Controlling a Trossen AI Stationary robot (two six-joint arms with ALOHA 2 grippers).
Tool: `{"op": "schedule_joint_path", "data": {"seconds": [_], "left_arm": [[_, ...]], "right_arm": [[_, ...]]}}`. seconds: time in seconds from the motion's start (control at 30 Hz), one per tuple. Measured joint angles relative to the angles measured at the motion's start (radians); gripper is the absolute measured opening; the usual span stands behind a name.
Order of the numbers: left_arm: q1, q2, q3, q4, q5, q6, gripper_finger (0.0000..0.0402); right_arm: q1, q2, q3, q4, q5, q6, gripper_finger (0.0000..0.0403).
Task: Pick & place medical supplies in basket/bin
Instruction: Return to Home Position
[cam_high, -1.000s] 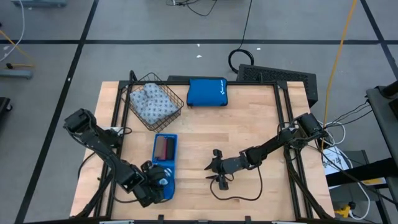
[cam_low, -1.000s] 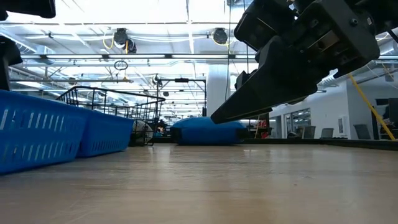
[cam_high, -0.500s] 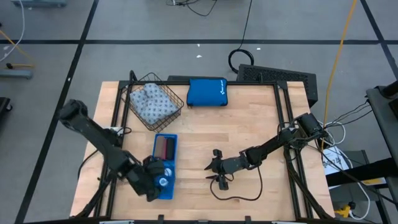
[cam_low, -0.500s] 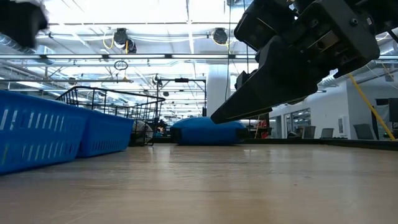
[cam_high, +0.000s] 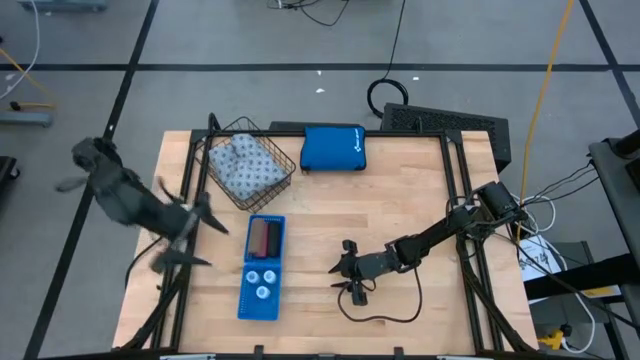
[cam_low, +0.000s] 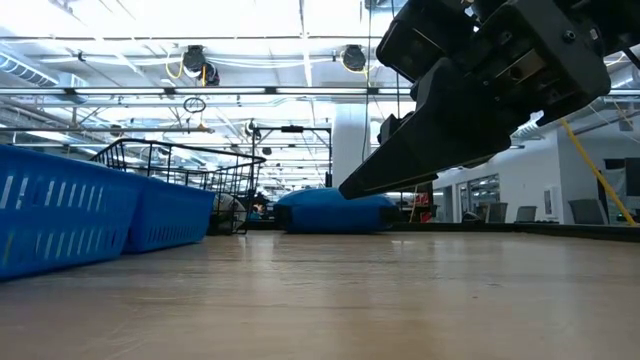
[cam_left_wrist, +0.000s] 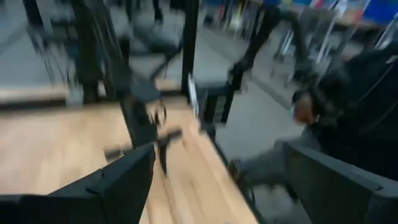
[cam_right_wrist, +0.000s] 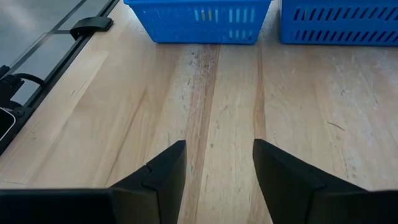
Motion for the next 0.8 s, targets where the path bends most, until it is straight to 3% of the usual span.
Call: {"op": "schedule_joint_path", "data": {"seconds": [0.23,0.37,0.5,0.8], "left_arm": [[0.0,-0.149,-0.003,-0.064,0.001,0.234,0.0352],[0.0,-0.209,-0.075,-0.056,-0.057,0.247,0.0351],[0.001,-0.28,-0.234,0.073,-0.126,0.224,0.0351],[0.024,-0.588,-0.673,0.436,-0.12,0.212,0.0351]], "right_arm": [[0.0,0.0,0.0,0.0,0.0,0.0,0.0174],[0.0,0.0,0.0,0.001,0.0,0.0,0.0172],[0.0,0.0,0.0,0.001,0.0,0.0,0.0175],[-0.016,-0.017,0.0,-0.018,-0.002,-0.032,0.0172]]}}
